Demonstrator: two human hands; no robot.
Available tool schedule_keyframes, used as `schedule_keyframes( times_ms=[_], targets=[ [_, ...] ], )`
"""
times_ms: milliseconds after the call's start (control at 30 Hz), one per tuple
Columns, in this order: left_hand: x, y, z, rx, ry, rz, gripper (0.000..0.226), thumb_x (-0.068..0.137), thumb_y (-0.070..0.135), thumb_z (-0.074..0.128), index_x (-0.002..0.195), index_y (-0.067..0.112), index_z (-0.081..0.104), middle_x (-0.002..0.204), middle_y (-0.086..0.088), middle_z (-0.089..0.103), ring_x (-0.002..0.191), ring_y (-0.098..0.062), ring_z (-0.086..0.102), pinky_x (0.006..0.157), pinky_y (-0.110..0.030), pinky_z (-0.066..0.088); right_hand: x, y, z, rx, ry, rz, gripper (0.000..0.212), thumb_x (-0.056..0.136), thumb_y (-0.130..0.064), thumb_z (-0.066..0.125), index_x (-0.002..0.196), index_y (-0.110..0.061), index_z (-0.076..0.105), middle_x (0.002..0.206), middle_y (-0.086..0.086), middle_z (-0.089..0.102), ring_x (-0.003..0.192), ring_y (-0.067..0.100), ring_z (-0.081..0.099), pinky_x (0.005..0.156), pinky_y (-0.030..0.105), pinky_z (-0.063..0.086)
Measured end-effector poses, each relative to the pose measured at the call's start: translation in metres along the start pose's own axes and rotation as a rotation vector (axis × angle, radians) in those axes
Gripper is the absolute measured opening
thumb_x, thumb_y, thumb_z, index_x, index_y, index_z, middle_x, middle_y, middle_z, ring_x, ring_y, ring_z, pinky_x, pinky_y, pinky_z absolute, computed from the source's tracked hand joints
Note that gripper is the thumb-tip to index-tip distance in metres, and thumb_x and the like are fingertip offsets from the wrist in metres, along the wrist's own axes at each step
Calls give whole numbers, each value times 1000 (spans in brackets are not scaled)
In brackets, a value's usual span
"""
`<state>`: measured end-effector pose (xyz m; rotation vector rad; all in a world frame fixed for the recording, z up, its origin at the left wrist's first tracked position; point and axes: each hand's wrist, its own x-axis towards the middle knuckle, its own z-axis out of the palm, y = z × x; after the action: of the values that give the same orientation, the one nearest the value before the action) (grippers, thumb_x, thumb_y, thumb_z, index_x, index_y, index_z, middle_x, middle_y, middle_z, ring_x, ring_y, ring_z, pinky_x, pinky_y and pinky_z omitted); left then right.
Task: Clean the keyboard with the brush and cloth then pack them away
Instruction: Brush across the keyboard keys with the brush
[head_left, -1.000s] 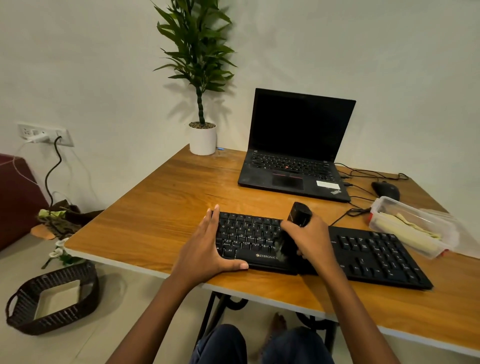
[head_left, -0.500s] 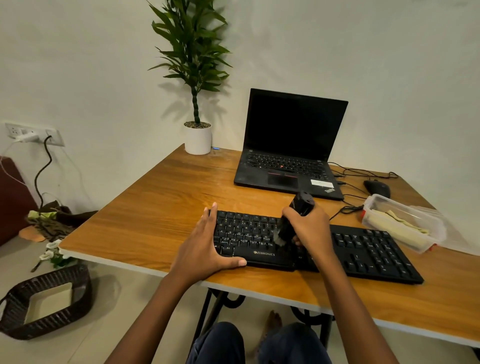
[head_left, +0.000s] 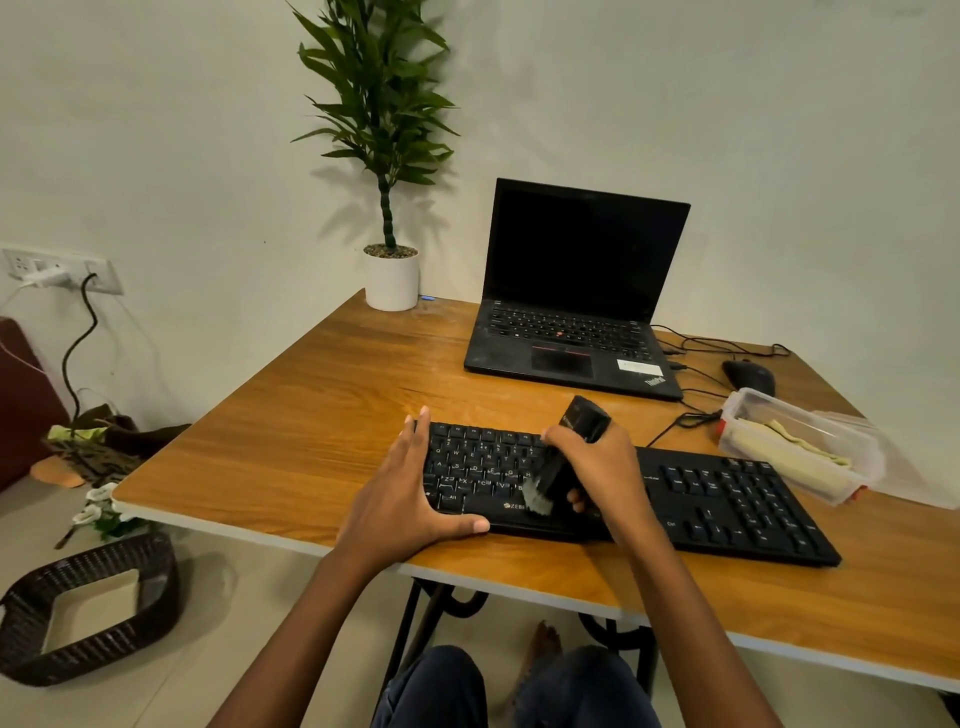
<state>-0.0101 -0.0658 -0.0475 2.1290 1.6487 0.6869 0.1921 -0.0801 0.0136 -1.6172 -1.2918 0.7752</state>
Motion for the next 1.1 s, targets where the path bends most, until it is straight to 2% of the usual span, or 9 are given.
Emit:
schedule_keyframes(
  times_ms=[133,267,333,500,633,767,867,967,1100],
  targets=[
    [0,1,-2,-10,4,-9,143,38,88,54,144,33,-24,158,4,-11,145,-15,5,110,-43,31,5,1,-5,-89,-45,3,17,82,-23,64,82,-11,52,70,4,59,50,15,53,38,20,41],
    [0,3,-2,-11,-1,-7,141,42,83,59,144,32,-24,158,5,-11,145,-15,6,110,-43,32,11,1,-10,-112,85,-58,18,76,-25,65,75,-15,50,71,1,57,62,18,58,53,31,48],
    [0,3,-1,-9,-1,-9,140,43,82,59,144,32,-24,158,5,-11,145,-15,5,110,-43,32,7,2,-6,-104,19,-52,17,79,-22,64,76,-15,50,71,2,57,60,16,57,46,26,46],
    [0,2,-2,-5,9,-7,141,40,86,56,145,32,-23,158,6,-10,145,-14,5,110,-42,32,3,5,-5,201,16,45,12,82,-20,64,84,-11,55,76,7,63,53,14,56,42,23,43],
    [-1,1,-1,-10,6,-8,141,41,85,56,144,32,-23,158,6,-11,145,-14,5,110,-43,32,7,3,0,-241,101,-71,19,79,-30,63,83,-15,52,74,1,59,67,17,58,59,32,48],
    [0,-1,-1,-16,8,-9,141,40,86,56,144,32,-23,158,6,-11,145,-14,5,111,-44,32,7,1,3,-238,39,-121,19,78,-31,62,78,-18,49,72,-2,57,68,16,57,64,35,50],
    [0,0,-1,-8,11,-2,141,41,85,56,144,32,-24,158,6,-12,145,-14,4,111,-43,32,15,-2,-3,-318,50,-56,19,78,-32,61,75,-19,49,72,-2,56,68,15,56,64,32,47],
    [0,0,-1,-9,15,0,141,42,85,56,144,32,-24,158,6,-11,145,-13,4,110,-42,31,17,0,2,-220,140,-121,18,78,-30,62,81,-16,51,74,-1,58,69,16,57,61,31,47],
    [-1,0,0,4,7,-4,141,43,85,58,144,31,-25,158,5,-12,145,-14,4,110,-42,30,16,1,-1,-189,3,-20,19,79,-27,63,82,-12,53,71,4,59,53,17,56,43,25,44]
  ],
)
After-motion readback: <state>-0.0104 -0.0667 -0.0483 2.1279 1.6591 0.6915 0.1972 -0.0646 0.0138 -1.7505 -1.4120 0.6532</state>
